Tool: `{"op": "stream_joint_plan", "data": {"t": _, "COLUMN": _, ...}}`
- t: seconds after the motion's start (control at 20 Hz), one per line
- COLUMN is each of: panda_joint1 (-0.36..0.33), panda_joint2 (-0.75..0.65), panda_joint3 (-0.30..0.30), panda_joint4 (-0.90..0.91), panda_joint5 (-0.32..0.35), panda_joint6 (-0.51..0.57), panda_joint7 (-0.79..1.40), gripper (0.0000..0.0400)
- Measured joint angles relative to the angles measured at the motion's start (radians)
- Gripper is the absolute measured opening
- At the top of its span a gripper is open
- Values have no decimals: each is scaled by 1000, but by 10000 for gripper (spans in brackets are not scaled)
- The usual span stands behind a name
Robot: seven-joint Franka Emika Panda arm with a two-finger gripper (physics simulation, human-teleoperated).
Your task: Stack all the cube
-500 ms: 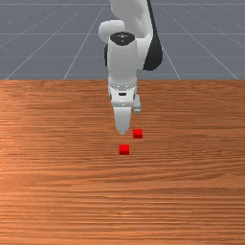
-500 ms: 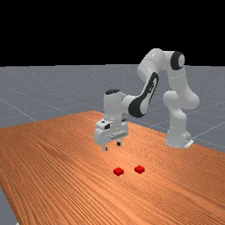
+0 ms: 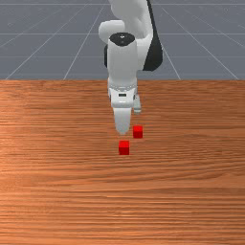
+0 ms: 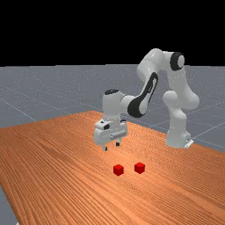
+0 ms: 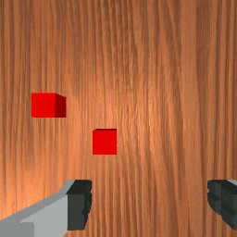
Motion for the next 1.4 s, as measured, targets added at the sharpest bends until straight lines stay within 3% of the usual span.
{"op": "stream_joint_plan", "data": {"t": 0.15, "panda_joint1": -1, "panda_joint2": -1, "panda_joint3": 0, "panda_joint4": -2, "panda_joint5": 0, "panda_joint6": 3, "panda_joint7": -2, "gripper": 393}}
{"op": "stream_joint_plan", "data": {"t": 0.4, "panda_joint1": -1, "panda_joint2": 67, "panda_joint3": 0, "panda_joint4": 70, "panda_joint5": 0, "panda_joint6": -73, "panda_joint7": -2, "gripper": 400}}
{"op": "stream_joint_plan", "data": {"t": 0.75, "panda_joint1": 1, "panda_joint2": 123, "panda_joint3": -3, "panda_joint4": 22, "panda_joint5": 2, "panda_joint6": 69, "panda_joint7": 13, "gripper": 400}}
{"op": "stream_joint_plan", "data": {"t": 1.0, "panda_joint1": 15, "panda_joint2": 124, "panda_joint3": -1, "panda_joint4": 22, "panda_joint5": 2, "panda_joint6": 69, "panda_joint7": 34, "gripper": 400}}
{"op": "stream_joint_plan", "data": {"t": 1.1, "panda_joint1": 15, "panda_joint2": 152, "panda_joint3": 2, "panda_joint4": 63, "panda_joint5": 0, "panda_joint6": 18, "panda_joint7": 23, "gripper": 400}}
{"op": "stream_joint_plan", "data": {"t": 1.4, "panda_joint1": 15, "panda_joint2": 174, "panda_joint3": 1, "panda_joint4": 26, "panda_joint5": 1, "panda_joint6": 100, "panda_joint7": 28, "gripper": 400}}
